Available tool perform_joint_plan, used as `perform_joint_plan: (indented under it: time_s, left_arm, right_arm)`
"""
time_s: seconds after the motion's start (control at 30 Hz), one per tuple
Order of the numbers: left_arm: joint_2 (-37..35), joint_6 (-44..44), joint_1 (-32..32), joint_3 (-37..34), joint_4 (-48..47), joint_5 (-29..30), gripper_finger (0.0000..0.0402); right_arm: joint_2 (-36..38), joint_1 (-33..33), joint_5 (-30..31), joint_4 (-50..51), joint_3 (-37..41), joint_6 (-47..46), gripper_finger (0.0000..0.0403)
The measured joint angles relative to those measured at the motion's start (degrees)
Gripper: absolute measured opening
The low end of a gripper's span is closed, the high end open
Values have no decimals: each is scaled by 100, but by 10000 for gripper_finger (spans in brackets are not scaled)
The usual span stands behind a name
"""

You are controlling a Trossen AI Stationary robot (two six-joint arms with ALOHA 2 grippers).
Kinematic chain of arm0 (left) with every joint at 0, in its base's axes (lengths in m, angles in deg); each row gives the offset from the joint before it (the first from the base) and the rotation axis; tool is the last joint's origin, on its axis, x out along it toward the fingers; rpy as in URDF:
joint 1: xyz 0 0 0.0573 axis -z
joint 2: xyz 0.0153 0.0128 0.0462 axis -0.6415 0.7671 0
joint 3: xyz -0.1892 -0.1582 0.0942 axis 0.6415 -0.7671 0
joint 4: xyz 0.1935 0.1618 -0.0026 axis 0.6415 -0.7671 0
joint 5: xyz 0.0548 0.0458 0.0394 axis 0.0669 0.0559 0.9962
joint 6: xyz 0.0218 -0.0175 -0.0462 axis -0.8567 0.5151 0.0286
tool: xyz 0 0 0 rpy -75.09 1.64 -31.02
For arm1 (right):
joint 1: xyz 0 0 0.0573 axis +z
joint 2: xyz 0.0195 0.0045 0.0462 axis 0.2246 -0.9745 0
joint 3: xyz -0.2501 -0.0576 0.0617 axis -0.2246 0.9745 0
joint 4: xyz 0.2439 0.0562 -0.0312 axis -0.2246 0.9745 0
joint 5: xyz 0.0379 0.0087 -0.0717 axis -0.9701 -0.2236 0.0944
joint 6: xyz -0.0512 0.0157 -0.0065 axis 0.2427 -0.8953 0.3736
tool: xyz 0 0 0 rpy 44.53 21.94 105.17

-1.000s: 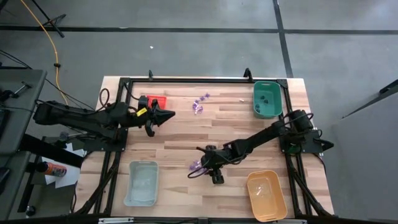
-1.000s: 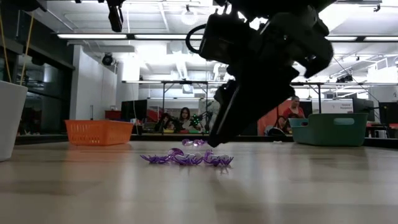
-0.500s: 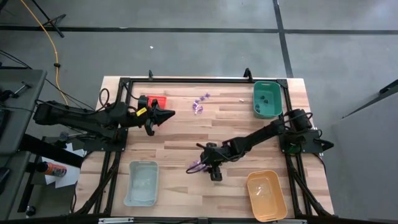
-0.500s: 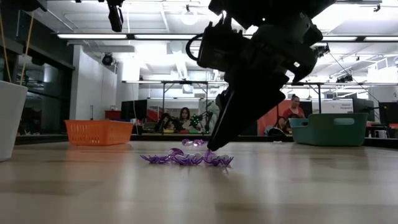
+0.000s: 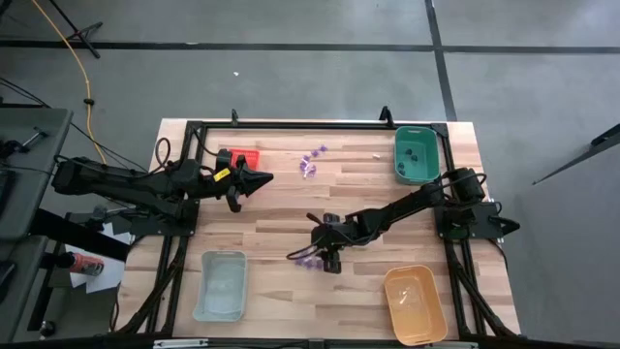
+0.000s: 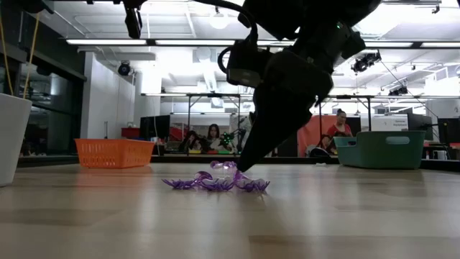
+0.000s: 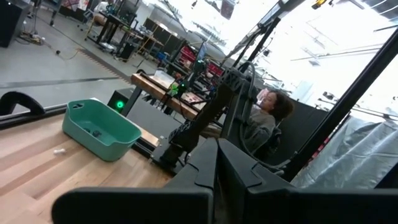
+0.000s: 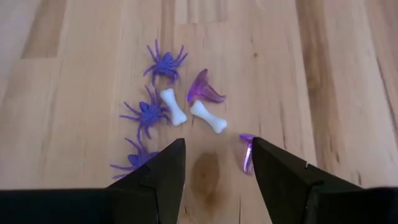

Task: Sort Halloween decoration
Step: Put the white bone toy into the orange bin

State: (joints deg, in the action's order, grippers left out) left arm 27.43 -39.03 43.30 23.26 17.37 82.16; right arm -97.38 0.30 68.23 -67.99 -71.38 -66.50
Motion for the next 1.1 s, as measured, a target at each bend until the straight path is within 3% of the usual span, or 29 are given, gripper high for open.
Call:
perform_joint_plan:
  time_s: [0.27,0.53,1.1]
  left_arm:
    - [0,-94,0,0,-56,-2,0]
    - [-2,-99,2,0,-142,-2,0]
    - [-2,-48,0,2,-159,-2,0]
  right_arm:
    - [172,229,-304,330,0,452,181]
    - [32,519,563,520,9,618,181]
    - [-65,591,682,31,2,876,181]
